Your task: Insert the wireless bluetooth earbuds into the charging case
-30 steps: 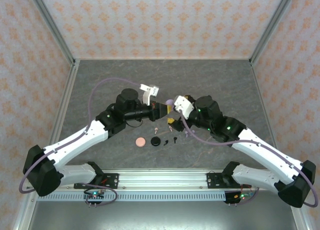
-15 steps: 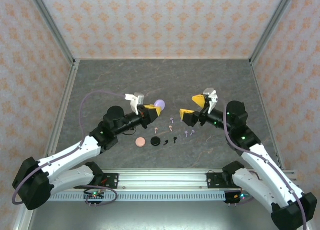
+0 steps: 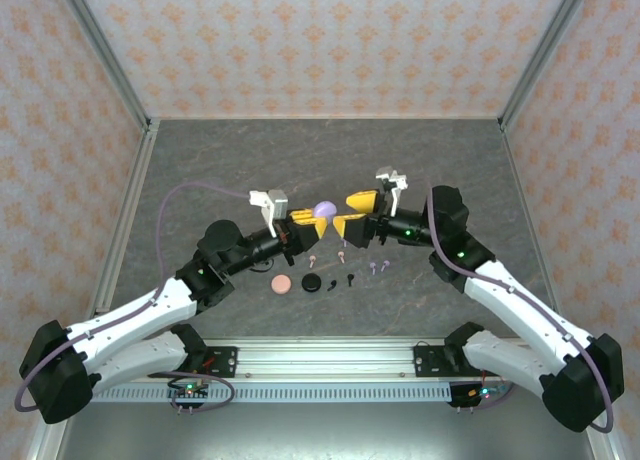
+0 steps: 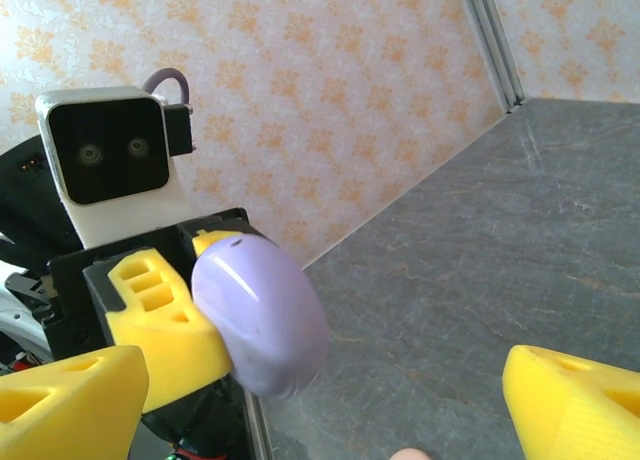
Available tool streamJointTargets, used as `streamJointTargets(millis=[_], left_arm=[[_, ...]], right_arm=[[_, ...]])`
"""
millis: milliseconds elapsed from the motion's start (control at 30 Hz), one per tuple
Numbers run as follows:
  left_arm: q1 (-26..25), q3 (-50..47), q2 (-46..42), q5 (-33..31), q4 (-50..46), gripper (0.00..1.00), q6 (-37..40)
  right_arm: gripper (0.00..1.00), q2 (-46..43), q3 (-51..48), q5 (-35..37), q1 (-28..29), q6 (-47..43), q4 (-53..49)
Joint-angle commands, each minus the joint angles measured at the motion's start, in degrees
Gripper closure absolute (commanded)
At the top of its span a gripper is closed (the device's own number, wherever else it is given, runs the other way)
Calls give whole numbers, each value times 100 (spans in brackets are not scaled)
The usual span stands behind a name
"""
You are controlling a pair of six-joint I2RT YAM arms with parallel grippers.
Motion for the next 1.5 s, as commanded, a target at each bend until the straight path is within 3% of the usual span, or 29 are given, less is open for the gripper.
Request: streamJointTargets(millis=[0, 667, 1167, 1467], left_arm=[[-62, 203, -21, 94, 59, 100, 237], [-160, 309, -23, 209, -136, 100, 421], [-177, 326, -66, 92, -347, 100, 505], [-174, 278, -66, -14, -545, 100, 1035]], right_arm=[[11, 72, 218, 36, 27, -32, 390], [26, 592, 802, 494, 32, -340, -259], [26, 560, 996, 635, -61, -298, -578], [23, -120, 1186, 1678, -525, -277, -2099]])
